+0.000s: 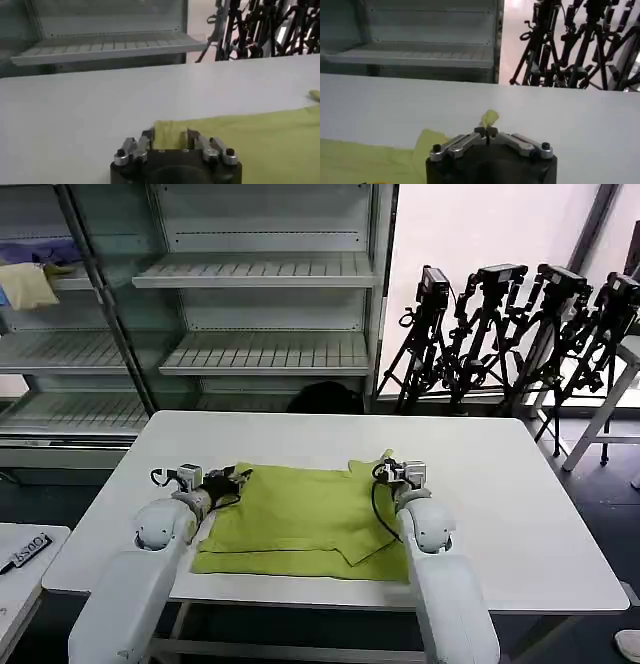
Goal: Fold and organize the clothes.
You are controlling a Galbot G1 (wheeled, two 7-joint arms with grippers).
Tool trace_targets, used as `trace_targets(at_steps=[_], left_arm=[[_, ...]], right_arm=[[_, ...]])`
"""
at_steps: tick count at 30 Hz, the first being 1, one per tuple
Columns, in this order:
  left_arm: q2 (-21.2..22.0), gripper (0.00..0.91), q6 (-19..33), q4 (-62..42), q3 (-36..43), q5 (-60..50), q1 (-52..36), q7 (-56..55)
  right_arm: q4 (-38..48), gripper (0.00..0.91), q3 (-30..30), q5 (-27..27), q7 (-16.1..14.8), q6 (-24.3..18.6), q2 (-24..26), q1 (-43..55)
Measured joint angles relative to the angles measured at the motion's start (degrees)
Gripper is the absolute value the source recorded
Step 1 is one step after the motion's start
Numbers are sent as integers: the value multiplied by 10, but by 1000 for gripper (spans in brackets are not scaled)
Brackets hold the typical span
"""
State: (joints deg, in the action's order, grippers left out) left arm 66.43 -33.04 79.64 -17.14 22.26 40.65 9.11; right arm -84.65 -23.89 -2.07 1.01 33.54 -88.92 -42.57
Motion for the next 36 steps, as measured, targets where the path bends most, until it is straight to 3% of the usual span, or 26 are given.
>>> trace_targets(at_steps=[20, 36], left_arm=[[0, 0, 0, 9, 4, -4, 3, 1], [-18, 0, 13, 65, -24, 23, 37, -9]], right_arm=[[-13, 0, 3, -9, 0, 0, 0, -4], [-90, 0, 5, -62, 22, 0, 16, -45]])
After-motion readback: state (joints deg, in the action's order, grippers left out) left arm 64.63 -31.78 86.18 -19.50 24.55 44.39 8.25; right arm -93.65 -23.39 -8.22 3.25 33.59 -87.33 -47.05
